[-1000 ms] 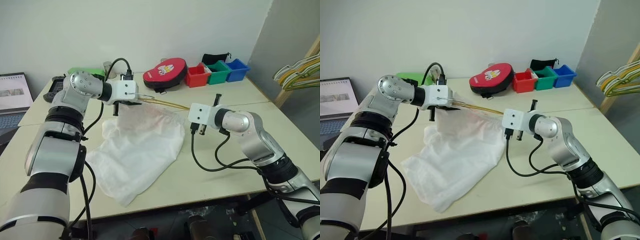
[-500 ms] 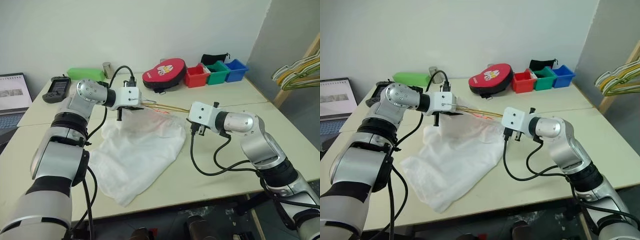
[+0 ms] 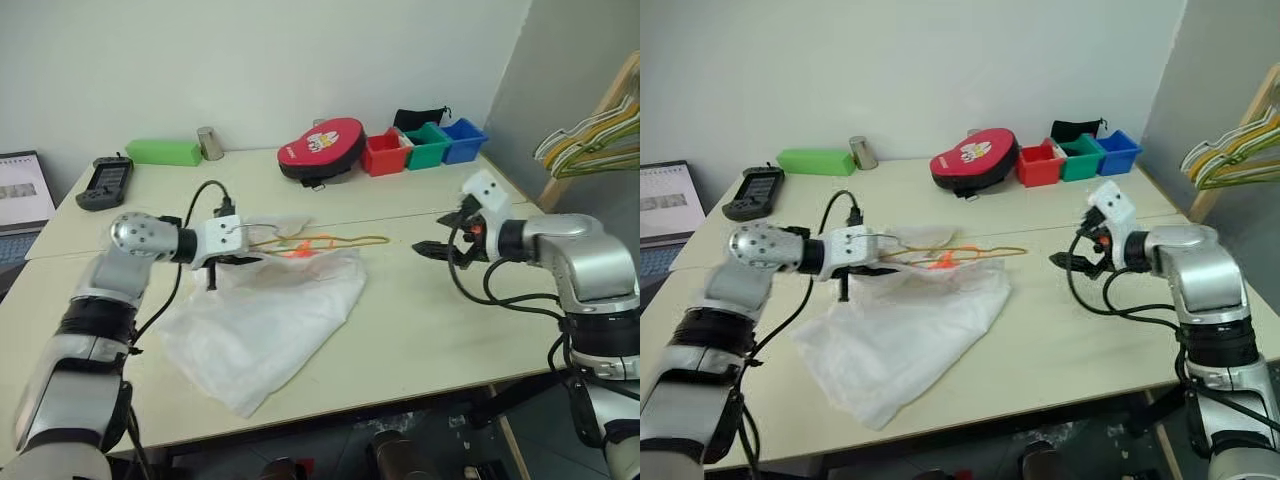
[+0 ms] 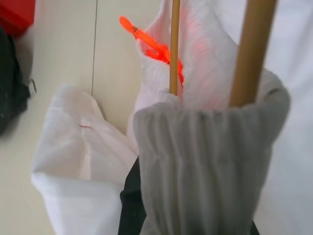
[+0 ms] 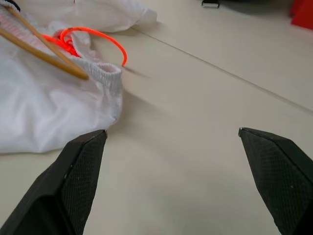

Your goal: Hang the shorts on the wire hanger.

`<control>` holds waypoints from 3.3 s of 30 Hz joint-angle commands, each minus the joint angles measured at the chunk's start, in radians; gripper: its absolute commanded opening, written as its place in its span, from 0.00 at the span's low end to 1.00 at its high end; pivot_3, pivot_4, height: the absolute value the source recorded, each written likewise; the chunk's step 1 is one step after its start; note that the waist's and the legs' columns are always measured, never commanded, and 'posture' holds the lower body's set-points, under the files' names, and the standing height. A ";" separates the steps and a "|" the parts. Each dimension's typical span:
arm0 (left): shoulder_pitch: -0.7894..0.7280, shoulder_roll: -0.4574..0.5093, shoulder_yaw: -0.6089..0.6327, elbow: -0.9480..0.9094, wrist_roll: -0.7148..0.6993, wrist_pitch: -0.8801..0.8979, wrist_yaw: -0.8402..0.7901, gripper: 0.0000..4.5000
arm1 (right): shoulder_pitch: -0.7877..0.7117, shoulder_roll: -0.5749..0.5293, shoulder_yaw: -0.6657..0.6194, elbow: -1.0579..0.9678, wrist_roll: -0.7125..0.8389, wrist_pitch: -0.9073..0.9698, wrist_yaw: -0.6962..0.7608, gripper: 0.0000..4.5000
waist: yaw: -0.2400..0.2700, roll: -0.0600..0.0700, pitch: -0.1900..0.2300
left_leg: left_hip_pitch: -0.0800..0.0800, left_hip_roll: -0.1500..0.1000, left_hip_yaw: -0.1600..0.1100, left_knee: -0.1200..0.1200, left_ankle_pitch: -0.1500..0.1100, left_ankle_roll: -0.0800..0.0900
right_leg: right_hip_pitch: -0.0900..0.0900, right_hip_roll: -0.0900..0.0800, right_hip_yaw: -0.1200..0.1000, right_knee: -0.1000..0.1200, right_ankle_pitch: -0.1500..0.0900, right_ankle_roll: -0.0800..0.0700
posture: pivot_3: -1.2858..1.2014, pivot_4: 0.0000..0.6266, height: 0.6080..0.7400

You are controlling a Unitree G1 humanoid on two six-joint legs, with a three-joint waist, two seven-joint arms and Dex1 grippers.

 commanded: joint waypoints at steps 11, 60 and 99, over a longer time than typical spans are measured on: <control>0.078 0.093 0.127 -0.291 -0.187 0.314 -0.022 0.00 | -0.132 0.201 0.212 0.440 -0.020 -0.297 -0.032 1.00 | 0.000 0.000 0.000 | 0.002 0.000 0.001 0.000 0.001 -0.001 | 0.001 0.002 0.001 0.001 0.000 0.000 | 0.49 0.06 1.00; 0.141 0.220 0.046 -0.238 -0.129 0.283 -0.128 0.00 | -0.018 0.049 0.190 0.076 0.023 -0.289 -0.027 0.01 | 0.053 0.000 -0.002 | 0.001 0.000 -0.001 -0.002 0.004 -0.004 | 0.001 0.003 -0.001 -0.001 0.001 -0.002 | 0.49 0.05 1.00; 0.089 0.228 -0.050 -0.100 -0.022 0.134 -0.132 0.00 | 0.015 -0.045 0.214 -0.019 0.047 -0.274 -0.039 0.01 | 0.052 0.000 -0.002 | 0.001 0.001 0.001 -0.001 0.004 -0.004 | 0.001 0.003 -0.001 -0.002 0.001 -0.002 | 0.48 0.05 1.00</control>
